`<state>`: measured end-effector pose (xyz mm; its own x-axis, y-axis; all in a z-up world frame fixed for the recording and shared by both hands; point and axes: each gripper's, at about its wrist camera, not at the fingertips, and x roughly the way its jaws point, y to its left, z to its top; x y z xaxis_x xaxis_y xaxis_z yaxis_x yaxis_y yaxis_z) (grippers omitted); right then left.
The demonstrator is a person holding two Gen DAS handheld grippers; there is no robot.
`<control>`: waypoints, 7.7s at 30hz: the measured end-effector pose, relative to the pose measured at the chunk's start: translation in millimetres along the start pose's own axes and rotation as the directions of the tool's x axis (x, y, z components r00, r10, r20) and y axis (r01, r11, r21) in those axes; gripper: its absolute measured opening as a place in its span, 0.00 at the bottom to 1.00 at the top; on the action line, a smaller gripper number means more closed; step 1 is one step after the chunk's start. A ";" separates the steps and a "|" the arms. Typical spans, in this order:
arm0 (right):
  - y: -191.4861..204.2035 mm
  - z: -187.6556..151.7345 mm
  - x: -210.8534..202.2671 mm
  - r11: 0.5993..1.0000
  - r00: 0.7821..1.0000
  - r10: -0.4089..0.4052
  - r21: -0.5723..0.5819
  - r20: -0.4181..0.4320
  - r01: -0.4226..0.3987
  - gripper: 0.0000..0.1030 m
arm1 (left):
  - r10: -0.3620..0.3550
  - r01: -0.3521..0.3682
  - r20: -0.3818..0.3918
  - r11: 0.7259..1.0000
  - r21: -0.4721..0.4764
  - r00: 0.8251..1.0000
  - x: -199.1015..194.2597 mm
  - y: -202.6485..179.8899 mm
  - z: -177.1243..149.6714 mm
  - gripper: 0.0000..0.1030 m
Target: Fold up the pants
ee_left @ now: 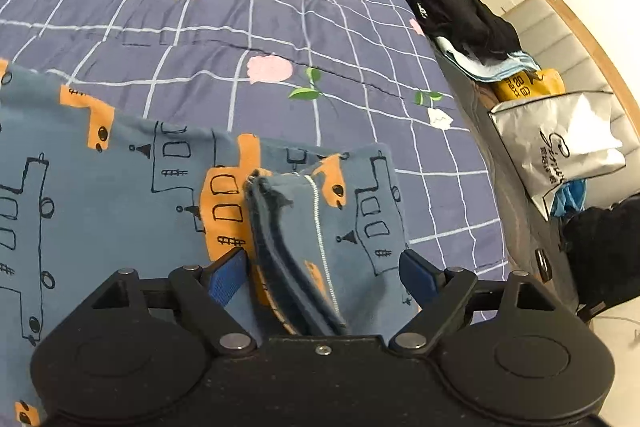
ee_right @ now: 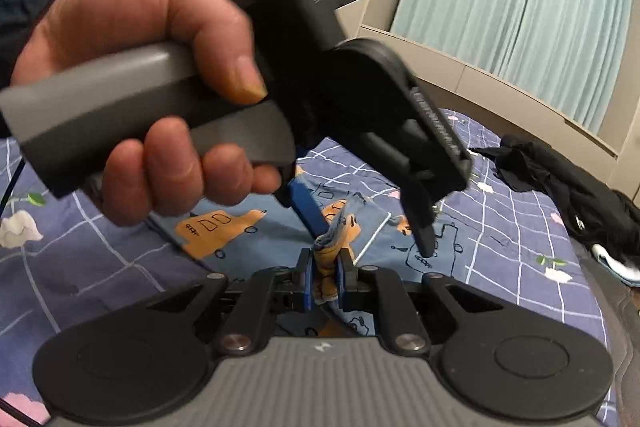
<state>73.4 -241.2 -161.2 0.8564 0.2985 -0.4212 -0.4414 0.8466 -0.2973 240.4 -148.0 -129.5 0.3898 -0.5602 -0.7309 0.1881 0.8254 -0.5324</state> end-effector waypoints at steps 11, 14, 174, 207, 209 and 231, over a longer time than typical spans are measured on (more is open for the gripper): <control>-17.1 -4.3 -20.6 0.994 0.998 -0.024 0.103 0.061 0.018 0.13 | -0.023 0.023 0.020 0.999 -0.037 1.000 3.4 -0.7 5.4 0.83; -19.8 -4.3 -19.8 0.993 0.998 -0.023 0.115 0.054 0.017 0.13 | 0.000 0.001 0.019 1.000 -0.026 1.000 5.7 -4.1 6.0 0.65; -193.5 66.7 96.3 0.822 0.768 0.567 0.265 -0.299 -0.504 0.69 | 0.129 -0.188 0.314 0.968 0.167 0.941 -98.5 17.7 -67.6 0.89; -143.1 -10.4 51.4 0.560 0.910 0.414 0.780 0.027 -0.278 0.82 | 0.240 -0.243 0.263 0.970 -0.021 0.935 -122.4 145.7 -24.9 0.90; -140.6 -0.4 42.1 0.633 0.935 0.355 0.731 0.019 -0.256 0.83 | 0.247 -0.260 0.242 0.965 0.022 0.938 -115.9 137.1 -29.8 0.90; -79.4 137.1 101.5 0.830 0.858 0.507 0.313 -0.079 -0.462 0.83 | 0.181 -0.203 0.202 0.975 0.096 0.963 -110.8 120.8 -89.7 0.82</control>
<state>232.1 -217.7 -62.9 0.4899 0.6509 -0.5799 -0.6781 0.7026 0.2158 139.0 7.5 -151.1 0.5913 -0.3761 -0.7134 0.1905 0.9247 -0.3296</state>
